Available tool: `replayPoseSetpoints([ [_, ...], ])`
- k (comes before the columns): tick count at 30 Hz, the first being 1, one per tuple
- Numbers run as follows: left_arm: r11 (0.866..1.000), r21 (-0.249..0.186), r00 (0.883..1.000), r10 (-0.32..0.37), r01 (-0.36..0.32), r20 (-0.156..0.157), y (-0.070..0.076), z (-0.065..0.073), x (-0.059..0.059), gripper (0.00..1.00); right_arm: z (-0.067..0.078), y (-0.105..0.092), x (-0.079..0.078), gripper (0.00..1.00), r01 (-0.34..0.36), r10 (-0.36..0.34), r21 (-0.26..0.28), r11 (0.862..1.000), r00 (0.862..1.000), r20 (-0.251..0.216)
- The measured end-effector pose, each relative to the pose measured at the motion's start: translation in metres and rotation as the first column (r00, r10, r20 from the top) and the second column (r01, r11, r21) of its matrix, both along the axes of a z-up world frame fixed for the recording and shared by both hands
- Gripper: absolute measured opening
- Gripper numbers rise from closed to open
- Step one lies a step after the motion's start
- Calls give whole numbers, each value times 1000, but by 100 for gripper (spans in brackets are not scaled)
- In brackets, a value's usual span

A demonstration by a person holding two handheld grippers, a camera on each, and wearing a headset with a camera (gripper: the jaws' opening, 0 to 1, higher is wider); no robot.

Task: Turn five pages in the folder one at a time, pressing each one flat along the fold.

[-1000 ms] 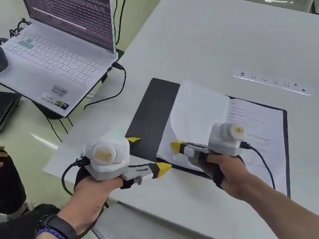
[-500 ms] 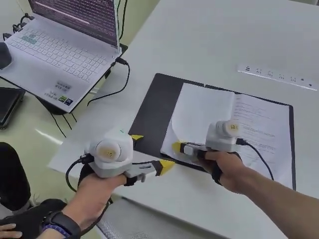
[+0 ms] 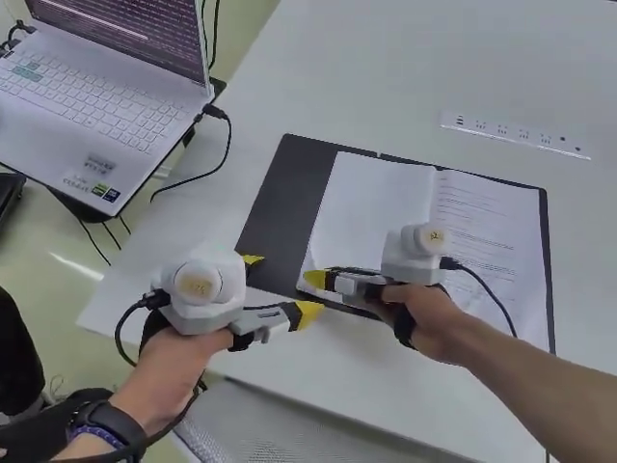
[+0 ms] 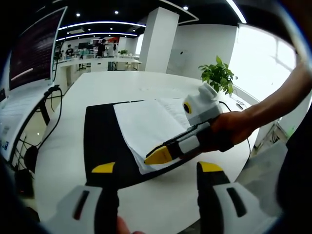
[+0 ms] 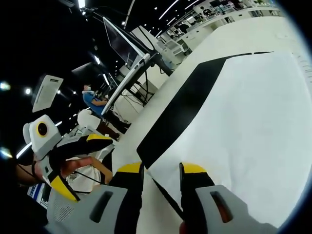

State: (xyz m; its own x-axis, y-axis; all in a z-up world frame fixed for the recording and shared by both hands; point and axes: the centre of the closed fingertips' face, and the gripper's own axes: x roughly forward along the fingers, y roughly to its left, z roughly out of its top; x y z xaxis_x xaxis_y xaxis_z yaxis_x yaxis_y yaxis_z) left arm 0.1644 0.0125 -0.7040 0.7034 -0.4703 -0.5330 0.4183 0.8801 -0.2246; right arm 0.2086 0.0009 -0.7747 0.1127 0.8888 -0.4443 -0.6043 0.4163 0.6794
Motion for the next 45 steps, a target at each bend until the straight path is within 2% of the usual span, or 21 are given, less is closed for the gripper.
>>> replayPoseSetpoints([
  [3,1000,8,1000,-7,7,-11,2,-5,3,64,6,0,-6,36,-16,16,21,1000,1000,6],
  [6,1000,12,1000,-16,16,-17,2,-8,5,63,12,-4,-9,37,-19,19,39,999,1000,17],
  [9,1000,-8,1000,3,-3,-11,2,-7,10,60,22,-11,-4,34,61,-57,110,992,998,-36],
  [10,999,-34,1000,20,-21,-12,3,-7,13,60,25,-14,-4,35,67,-63,125,990,997,-33],
  [12,999,-39,999,29,-29,-15,3,-9,16,59,27,-26,-3,35,93,-90,122,988,995,-33],
  [16,1000,-21,1000,14,-14,-22,-1,-13,21,57,36,-49,-4,36,120,-121,127,985,993,-6],
  [22,1000,6,999,-23,23,-26,-10,-16,29,53,46,-91,2,37,173,-180,109,979,981,66],
  [26,999,33,999,-32,32,-10,-12,-16,39,48,48,-117,6,36,213,-220,80,974,970,101],
  [29,998,38,999,-41,42,-12,-15,-19,45,43,47,-136,10,35,250,-256,72,966,960,111],
  [35,996,65,998,-58,59,-20,-18,-34,52,31,41,-163,11,34,310,-315,61,949,943,102],
  [40,994,79,997,-69,71,-28,-21,-45,52,22,32,-175,3,34,320,-323,40,946,942,92],
  [45,994,78,996,-71,74,-49,-24,-56,51,13,26,-181,-4,34,323,-324,29,946,942,86],
])
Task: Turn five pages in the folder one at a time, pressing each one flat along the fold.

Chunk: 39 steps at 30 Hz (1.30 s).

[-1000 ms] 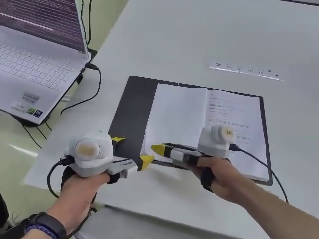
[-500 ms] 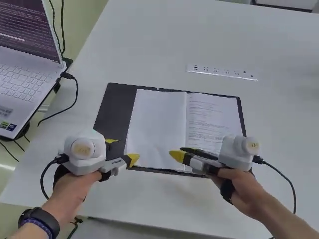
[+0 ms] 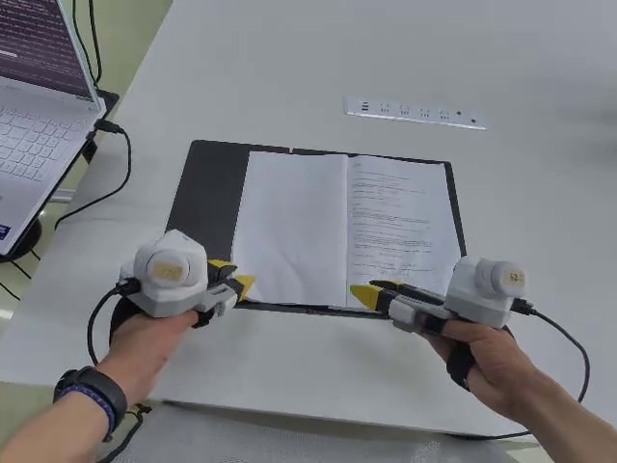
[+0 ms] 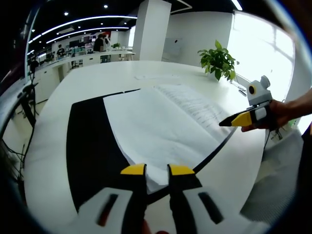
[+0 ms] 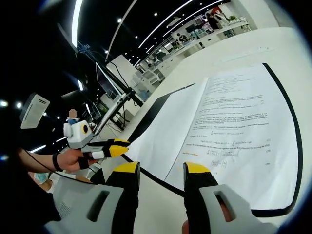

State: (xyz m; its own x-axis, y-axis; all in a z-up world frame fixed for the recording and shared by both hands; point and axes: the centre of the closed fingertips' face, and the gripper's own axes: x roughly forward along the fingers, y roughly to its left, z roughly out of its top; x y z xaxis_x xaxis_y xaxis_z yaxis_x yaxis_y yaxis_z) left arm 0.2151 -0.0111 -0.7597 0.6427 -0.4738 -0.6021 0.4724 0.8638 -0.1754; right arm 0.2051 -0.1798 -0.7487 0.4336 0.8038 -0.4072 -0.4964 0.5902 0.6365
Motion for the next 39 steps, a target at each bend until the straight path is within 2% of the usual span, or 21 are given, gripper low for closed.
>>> replayPoseSetpoints([
  [2,1000,10,1000,-3,4,-12,-1,-4,-2,8,-1,0,-1,34,2,-2,-1,1000,1000,-3],
  [4,998,64,1000,-9,10,-24,4,-10,-3,2,-1,2,-2,34,2,-2,-1,1000,1000,-7],
  [7,998,54,999,-11,14,-41,3,-13,-5,0,-3,4,-2,34,2,-2,-8,1000,1000,-12],
  [8,997,74,998,-25,29,-51,3,-16,-9,0,-4,5,-1,34,3,-3,-7,1000,1000,-11],
  [9,991,115,997,-56,62,-56,3,-19,-12,0,-3,6,0,33,4,-4,-5,1000,1000,-10],
  [14,990,127,996,-54,62,-70,2,-22,-15,0,-1,12,10,33,-1,1,-3,1000,1000,0],
  [18,987,146,996,-61,69,-64,4,-23,-13,0,4,15,23,33,9,-9,6,1000,1000,8],
  [25,990,134,998,-35,43,-60,7,-26,-10,0,9,22,50,30,-6,6,4,1000,1000,31],
  [28,991,132,998,-25,32,-55,7,-26,-9,0,11,22,64,29,10,-10,15,1000,999,39],
  [31,992,125,998,-20,27,-57,8,-27,-8,0,11,23,74,26,32,-33,28,999,999,32],
  [35,996,83,998,21,-15,-66,9,-28,-8,0,4,30,83,25,25,-26,41,999,1000,13],
  [39,996,85,998,17,-11,-68,9,-28,-8,0,2,38,91,24,12,-13,44,999,1000,6],
])
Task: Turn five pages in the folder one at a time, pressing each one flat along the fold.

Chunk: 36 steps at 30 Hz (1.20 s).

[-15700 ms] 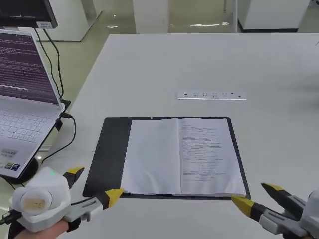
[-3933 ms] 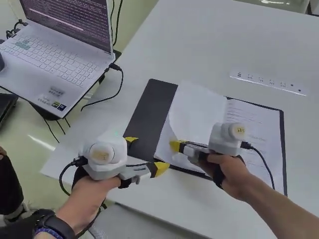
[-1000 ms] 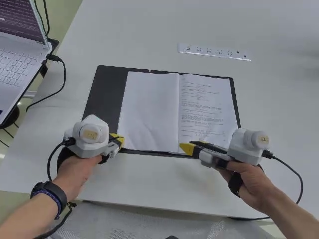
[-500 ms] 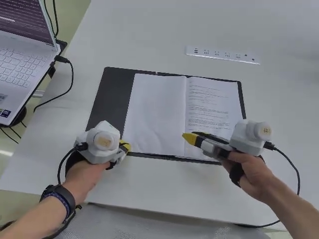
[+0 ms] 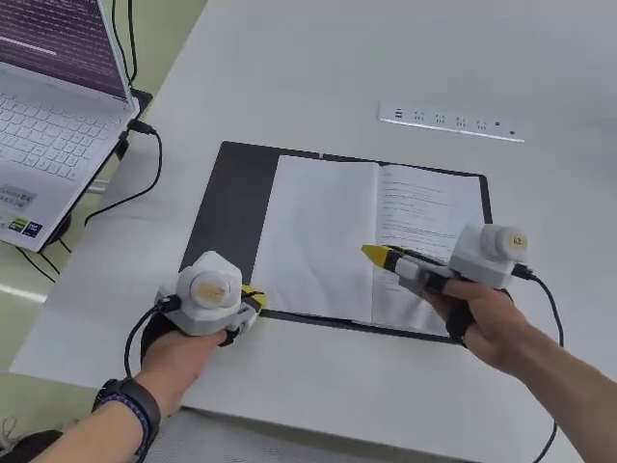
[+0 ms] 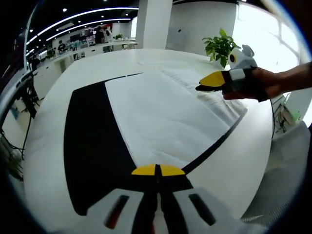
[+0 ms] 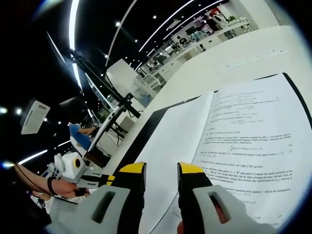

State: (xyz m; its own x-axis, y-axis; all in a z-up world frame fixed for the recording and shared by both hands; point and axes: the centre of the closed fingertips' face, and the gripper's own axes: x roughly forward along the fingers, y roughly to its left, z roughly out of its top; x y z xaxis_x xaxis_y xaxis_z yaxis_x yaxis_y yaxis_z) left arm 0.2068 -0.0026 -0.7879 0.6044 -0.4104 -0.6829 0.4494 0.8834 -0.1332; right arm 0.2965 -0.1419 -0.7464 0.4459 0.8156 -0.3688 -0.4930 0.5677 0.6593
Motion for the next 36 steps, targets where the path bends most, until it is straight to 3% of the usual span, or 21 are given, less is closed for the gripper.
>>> replayPoseSetpoints([
  [10,1000,-8,1000,-9,9,-8,0,0,-1,0,-8,5,29,15,101,-100,28,995,995,-29],
  [13,1000,-7,1000,-6,6,-9,-1,0,0,0,-9,7,30,6,111,-110,25,993,993,-30],
  [14,1000,-9,1000,-2,1,-11,-1,0,0,0,-12,5,31,0,117,-117,0,993,993,-16],
  [22,1000,11,1000,-12,12,-14,-2,-1,0,0,-5,4,43,0,148,-148,46,988,989,0],
  [31,1000,6,999,4,-4,-37,-2,-2,2,0,-8,4,70,0,224,-224,105,969,975,-8],
  [36,1000,6,999,-3,3,-45,-3,-3,2,0,-9,4,84,0,257,-259,108,960,966,3],
])
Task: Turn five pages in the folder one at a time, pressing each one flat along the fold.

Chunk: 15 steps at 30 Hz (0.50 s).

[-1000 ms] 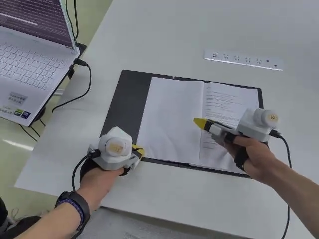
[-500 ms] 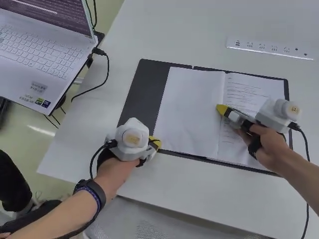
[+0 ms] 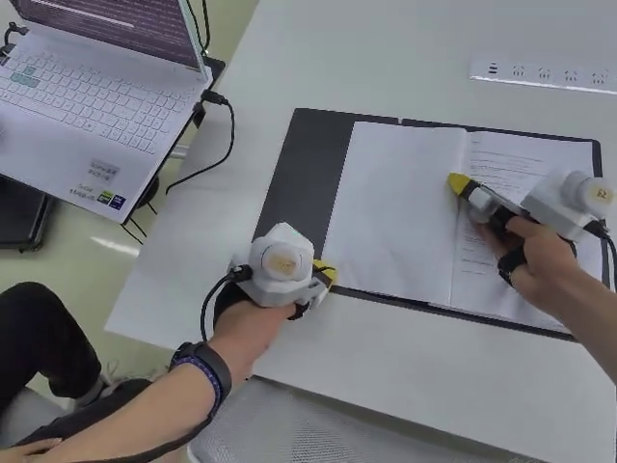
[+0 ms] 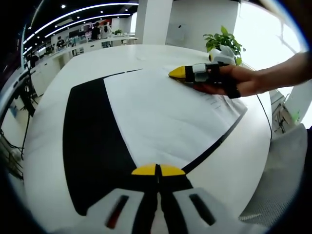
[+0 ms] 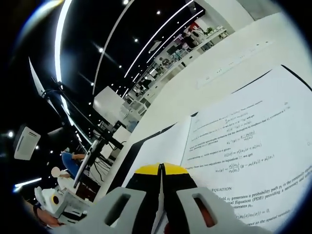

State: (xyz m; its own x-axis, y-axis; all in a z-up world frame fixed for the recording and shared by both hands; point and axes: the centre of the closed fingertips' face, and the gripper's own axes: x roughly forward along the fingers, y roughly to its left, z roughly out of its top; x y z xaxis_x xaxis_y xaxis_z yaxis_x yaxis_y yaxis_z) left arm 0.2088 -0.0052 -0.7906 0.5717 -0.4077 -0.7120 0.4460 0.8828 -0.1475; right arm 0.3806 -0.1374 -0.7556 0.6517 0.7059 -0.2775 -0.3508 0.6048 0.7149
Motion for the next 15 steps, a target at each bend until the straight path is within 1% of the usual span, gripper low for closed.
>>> replayPoseSetpoints([
  [4,1000,2,1000,5,-5,10,0,0,0,0,3,1,8,0,21,-21,-11,1000,1000,8],
  [7,1000,-1,1000,13,-13,7,0,-1,1,0,-7,-4,25,0,33,-33,-14,999,999,9],
  [10,1000,8,1000,4,-4,7,0,-1,1,0,-12,-5,30,0,39,-39,-20,999,999,12],
  [11,1000,7,1000,4,-4,6,0,-1,1,0,-16,-4,36,0,36,-36,-24,999,999,13],
  [13,1000,4,1000,7,-7,5,0,-1,1,0,-21,-4,47,0,30,-30,-31,999,1000,4],
  [15,1000,-1,1000,14,-14,2,0,-1,1,0,-24,-5,54,0,28,-28,-36,999,1000,-9],
])
